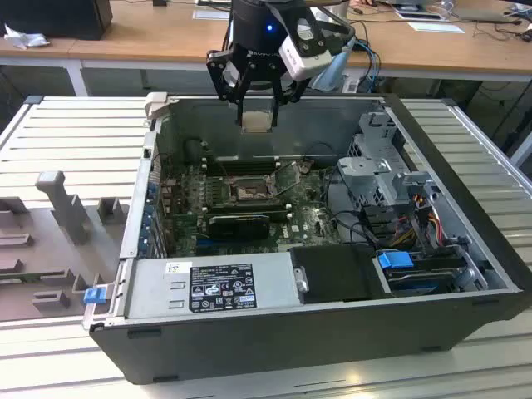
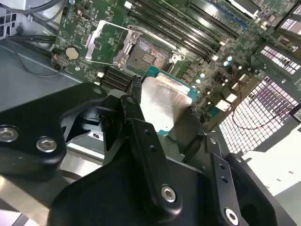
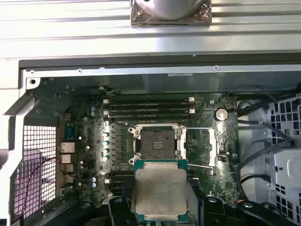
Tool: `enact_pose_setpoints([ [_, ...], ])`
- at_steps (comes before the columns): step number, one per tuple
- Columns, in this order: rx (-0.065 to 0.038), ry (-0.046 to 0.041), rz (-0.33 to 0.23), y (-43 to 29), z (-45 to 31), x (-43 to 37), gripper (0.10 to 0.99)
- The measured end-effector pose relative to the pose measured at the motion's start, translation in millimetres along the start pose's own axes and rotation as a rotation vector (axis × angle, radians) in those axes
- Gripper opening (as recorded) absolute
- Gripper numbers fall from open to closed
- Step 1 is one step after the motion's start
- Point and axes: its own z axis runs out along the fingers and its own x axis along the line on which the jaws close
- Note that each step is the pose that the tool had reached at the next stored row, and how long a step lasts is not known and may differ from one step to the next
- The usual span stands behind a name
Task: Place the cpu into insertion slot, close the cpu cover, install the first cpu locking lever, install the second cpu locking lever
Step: 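Place the cpu into insertion slot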
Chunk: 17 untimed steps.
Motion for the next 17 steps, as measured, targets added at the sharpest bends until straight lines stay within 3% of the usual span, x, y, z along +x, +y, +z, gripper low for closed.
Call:
enact_pose_setpoints([
  [2, -0.001, -0.0065, 0.073, 0.0, 0.0, 0.0, 0.529],
  [4, -0.002, -0.009, 0.101, 0.0, 0.0, 0.0, 0.529],
  [17, -0.002, -0.0095, 0.111, -0.1, 1.3, 0.0, 0.529],
])
